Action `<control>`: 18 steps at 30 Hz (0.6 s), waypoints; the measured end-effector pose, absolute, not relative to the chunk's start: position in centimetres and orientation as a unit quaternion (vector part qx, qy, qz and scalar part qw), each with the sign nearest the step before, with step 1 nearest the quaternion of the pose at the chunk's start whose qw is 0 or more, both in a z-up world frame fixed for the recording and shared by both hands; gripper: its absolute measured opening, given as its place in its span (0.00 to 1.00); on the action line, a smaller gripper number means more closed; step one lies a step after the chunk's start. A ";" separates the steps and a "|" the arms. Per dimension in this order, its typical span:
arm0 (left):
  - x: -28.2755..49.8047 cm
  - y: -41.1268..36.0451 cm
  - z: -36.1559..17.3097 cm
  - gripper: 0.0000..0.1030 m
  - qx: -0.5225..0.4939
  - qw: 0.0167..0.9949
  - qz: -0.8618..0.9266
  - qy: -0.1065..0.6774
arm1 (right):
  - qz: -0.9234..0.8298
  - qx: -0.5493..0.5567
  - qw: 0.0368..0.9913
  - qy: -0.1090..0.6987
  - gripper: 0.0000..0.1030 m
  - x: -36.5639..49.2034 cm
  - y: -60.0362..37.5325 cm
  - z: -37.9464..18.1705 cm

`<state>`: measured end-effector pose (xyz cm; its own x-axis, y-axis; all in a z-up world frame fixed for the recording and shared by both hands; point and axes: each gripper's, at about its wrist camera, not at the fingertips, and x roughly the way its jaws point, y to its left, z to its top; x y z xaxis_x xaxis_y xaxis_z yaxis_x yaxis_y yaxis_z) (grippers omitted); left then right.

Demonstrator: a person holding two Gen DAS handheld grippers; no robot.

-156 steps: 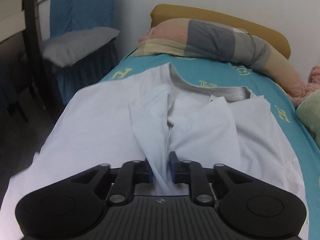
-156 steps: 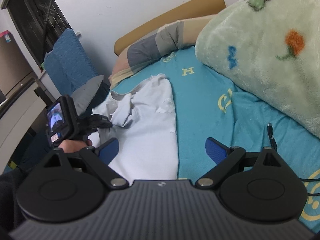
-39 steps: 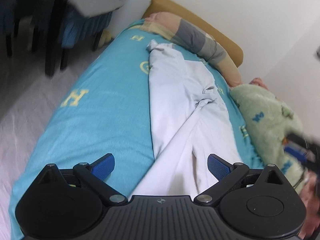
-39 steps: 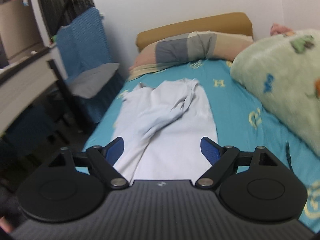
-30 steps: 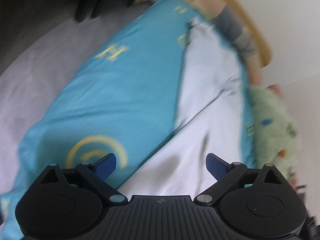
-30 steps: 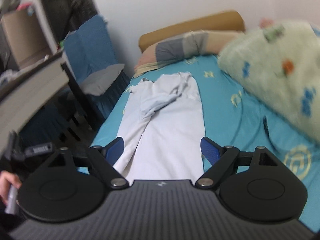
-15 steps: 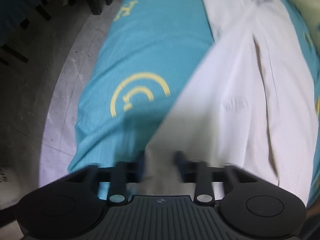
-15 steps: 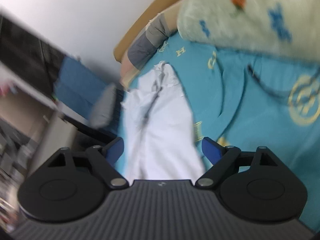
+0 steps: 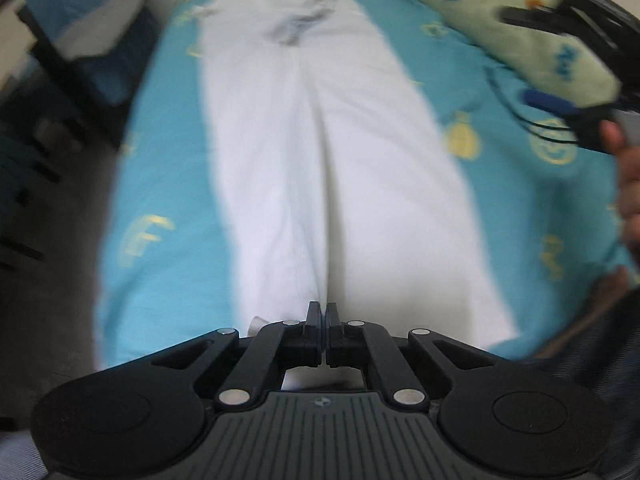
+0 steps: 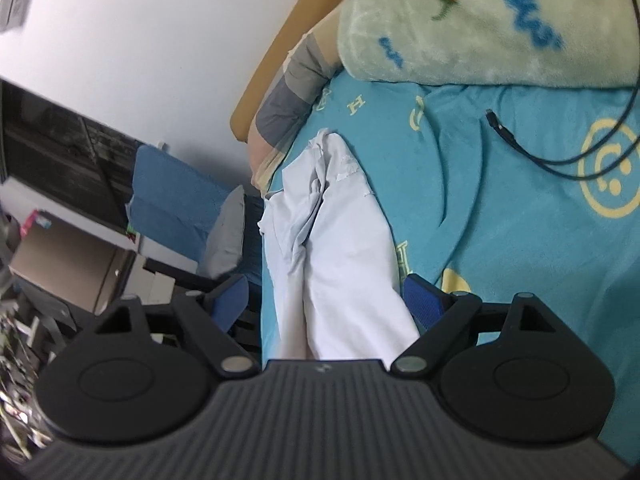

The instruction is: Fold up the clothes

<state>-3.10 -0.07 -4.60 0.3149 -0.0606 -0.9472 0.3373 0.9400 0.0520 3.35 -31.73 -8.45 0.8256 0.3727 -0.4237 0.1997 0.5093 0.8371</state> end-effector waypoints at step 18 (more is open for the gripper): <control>0.9 12.9 -6.8 0.85 -0.237 0.782 -0.090 0.569 | 0.061 0.440 0.780 0.441 0.67 -0.3 -27.5 -11.0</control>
<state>0.88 12.89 -6.81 0.3364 -0.4106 -0.8475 -0.1282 0.8716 -0.4732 -0.33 -27.55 -11.01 0.6041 0.4826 -0.6342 0.2923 0.6061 0.7397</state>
